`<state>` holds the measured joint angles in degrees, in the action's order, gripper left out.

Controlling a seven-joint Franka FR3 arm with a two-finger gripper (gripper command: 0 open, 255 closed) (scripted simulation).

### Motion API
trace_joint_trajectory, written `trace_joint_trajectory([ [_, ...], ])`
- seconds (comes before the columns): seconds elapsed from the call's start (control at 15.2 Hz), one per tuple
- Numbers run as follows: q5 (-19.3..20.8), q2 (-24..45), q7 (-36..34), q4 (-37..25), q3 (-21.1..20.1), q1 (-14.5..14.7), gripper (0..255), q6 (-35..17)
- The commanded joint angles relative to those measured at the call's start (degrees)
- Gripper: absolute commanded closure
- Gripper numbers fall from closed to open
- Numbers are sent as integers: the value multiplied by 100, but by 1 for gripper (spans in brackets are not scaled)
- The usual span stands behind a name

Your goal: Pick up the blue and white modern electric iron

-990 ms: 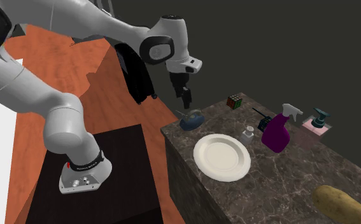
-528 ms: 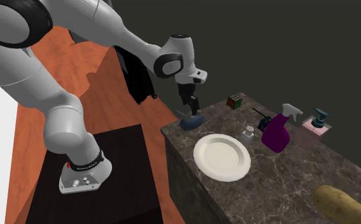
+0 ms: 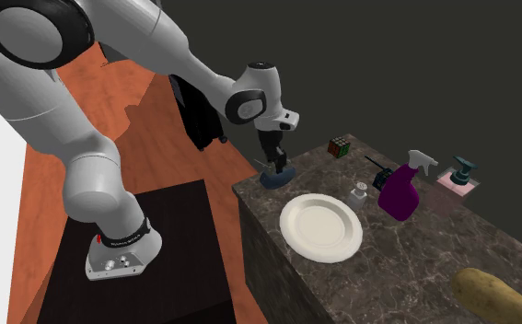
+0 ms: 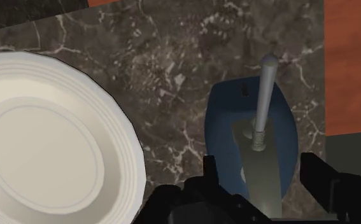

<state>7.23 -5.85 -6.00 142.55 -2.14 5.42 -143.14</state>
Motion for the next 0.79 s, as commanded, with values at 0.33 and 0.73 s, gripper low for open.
trace_joint_trajectory([
  [0.33,2,4,-1,6,0,-1,255,-13],
  [0.73,-44,-158,45,-75,2,9,255,229],
])
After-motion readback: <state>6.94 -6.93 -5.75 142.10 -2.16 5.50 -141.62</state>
